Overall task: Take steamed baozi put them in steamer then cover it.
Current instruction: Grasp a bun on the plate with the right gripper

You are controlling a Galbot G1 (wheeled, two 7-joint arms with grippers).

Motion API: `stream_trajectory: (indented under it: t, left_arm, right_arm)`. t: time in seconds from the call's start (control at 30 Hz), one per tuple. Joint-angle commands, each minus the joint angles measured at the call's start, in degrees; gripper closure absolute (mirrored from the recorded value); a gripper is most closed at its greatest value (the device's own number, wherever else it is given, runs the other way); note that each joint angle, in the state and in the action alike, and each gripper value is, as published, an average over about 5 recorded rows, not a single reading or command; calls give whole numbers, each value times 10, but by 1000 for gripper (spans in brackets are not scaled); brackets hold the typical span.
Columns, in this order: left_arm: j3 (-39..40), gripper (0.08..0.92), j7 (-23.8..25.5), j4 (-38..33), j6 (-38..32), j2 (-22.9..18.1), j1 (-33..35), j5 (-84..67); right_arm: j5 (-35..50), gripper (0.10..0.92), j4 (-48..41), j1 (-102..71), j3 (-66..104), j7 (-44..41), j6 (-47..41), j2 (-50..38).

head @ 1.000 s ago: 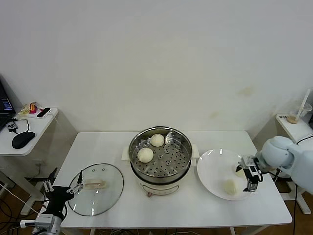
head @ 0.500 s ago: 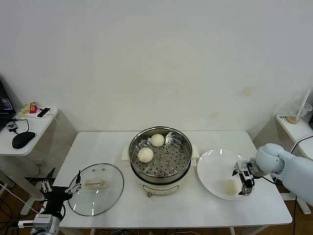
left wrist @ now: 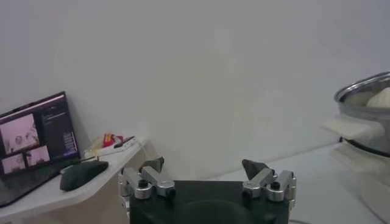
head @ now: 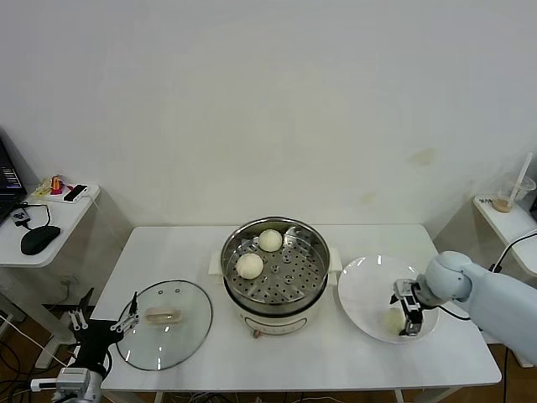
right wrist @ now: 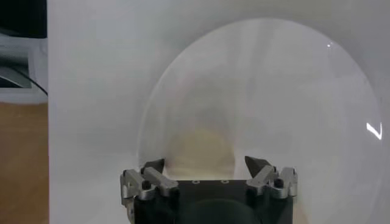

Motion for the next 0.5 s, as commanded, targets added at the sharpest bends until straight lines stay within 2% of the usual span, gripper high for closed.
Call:
stream_trajectory:
  t: [0.03,0.23,0.5]
  left_arm:
    - [-1,177,0,1,-1,0,0,0]
    - [0,177,1,-7,0,-2,5,-5]
    - [0,177,1,-8,1,-1,3,-4]
  right_arm:
    - [-3,316,-6,-3,2,1,-3,8]
    - [-17,392,-11,-3,5,-10,-5,11]
    - [-1,404,10,70,-11,-40,8,-15]
